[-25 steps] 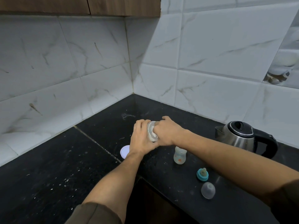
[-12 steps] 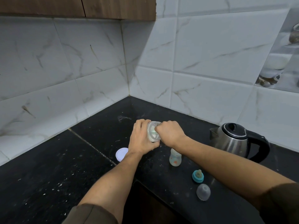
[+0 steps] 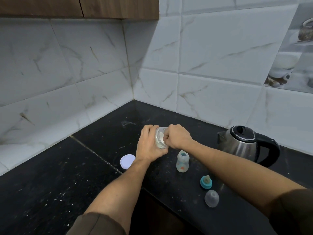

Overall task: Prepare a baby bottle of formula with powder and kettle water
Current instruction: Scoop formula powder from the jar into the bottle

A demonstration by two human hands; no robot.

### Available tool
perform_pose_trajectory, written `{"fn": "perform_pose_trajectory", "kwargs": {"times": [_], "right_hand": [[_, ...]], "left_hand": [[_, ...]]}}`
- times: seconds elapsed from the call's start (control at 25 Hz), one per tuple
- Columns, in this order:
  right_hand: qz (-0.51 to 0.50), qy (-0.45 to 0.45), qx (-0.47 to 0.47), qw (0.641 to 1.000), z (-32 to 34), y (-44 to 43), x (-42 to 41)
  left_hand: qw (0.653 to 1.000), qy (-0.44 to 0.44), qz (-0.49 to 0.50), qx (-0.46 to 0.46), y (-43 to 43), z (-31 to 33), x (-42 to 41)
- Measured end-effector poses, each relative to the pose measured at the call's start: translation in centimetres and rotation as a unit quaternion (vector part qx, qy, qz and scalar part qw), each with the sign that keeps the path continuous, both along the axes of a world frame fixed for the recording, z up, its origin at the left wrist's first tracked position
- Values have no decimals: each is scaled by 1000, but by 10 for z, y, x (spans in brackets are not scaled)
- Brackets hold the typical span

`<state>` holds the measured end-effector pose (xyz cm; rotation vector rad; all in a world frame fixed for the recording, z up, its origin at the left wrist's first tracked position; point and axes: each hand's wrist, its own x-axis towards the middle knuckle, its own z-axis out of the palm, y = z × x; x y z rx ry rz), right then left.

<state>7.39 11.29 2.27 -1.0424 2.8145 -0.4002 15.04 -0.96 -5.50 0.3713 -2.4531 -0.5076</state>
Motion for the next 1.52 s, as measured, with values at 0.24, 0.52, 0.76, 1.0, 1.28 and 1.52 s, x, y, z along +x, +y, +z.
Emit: {"fn": "perform_pose_trajectory", "kwargs": {"times": [0.24,0.52,0.76,1.0,1.28,1.52], "right_hand": [[-44,-29,-84,995,13,9,-8],[-8,37,-122,992,9,24,-7],[28,65,-149,986,0,31,-13],[38,74,-176,981,-7,30,-14],[54,75,-187,978,-14,32,-17],[65,80,-177,979,-17,33,-18]], "left_hand": [[998,-4,49,29,-2,-1,0],[990,-41,91,94,-2,5,-1],[989,-44,93,109,-1,9,-3],[988,-49,93,115,-1,10,-3],[987,-61,98,115,-4,10,-1],[986,-83,98,108,-5,9,-1]]}}
